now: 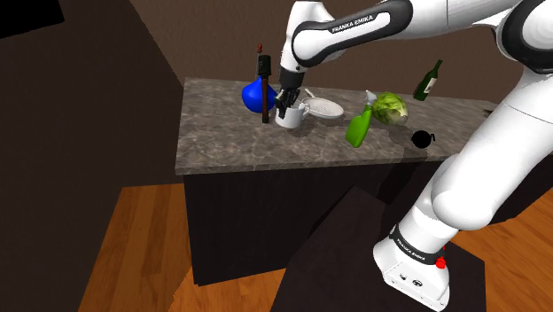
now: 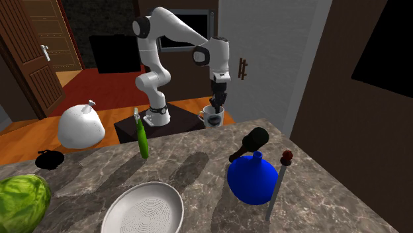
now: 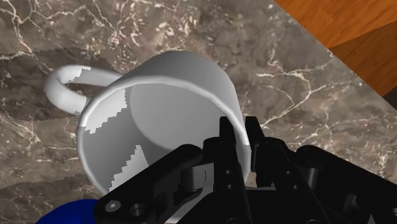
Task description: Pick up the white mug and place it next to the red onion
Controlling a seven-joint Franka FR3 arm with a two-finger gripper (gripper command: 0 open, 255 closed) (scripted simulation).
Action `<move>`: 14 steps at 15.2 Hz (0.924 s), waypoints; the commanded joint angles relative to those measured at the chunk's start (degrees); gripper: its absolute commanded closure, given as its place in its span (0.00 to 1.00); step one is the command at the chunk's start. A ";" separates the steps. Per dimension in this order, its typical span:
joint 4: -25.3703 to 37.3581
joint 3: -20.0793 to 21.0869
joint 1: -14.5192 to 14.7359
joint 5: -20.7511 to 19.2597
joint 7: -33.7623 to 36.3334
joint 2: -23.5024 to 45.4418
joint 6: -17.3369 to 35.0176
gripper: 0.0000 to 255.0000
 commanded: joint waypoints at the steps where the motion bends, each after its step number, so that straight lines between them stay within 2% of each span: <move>1: 0.90 0.03 0.03 0.06 -0.05 -0.56 -1.48 1.00; 9: 4.93 0.06 0.07 0.24 -0.38 -1.89 -6.83 1.00; 14: -1.64 -3.32 -2.62 -0.03 -6.26 -7.82 -5.86 1.00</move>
